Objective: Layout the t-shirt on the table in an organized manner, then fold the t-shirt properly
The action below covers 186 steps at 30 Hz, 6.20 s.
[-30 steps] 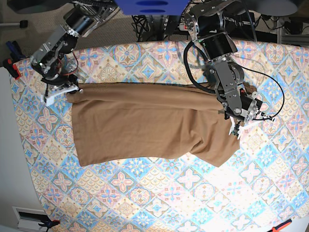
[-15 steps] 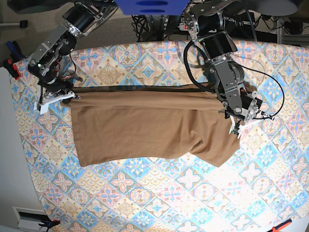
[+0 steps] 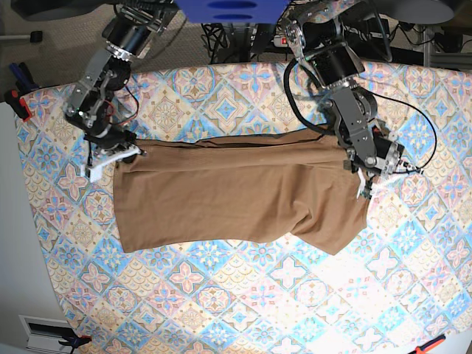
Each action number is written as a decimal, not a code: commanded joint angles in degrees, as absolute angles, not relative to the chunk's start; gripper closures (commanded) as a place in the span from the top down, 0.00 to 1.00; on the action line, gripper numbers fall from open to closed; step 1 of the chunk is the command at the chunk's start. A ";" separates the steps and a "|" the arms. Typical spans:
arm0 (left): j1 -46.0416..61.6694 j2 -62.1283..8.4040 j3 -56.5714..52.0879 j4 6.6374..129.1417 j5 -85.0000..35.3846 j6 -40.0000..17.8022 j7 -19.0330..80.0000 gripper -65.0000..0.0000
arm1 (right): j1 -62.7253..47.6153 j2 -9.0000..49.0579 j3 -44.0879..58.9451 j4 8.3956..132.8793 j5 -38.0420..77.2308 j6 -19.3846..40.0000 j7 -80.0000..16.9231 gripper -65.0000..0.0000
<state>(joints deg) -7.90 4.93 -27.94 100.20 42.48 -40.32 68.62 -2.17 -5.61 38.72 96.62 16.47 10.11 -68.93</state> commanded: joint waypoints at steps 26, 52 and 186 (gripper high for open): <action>-6.37 5.58 -30.37 100.26 39.60 -40.00 60.26 0.50 | -1.54 -1.63 38.29 93.49 17.10 10.42 -64.92 0.32; -5.85 5.49 -38.81 111.60 15.96 -40.00 59.82 0.51 | 1.01 5.41 35.74 105.80 17.19 10.33 -63.60 0.32; -36.09 -17.27 -24.13 29.14 16.40 -40.00 10.68 0.51 | 17.45 11.82 4.26 55.08 17.19 29.76 -42.59 0.00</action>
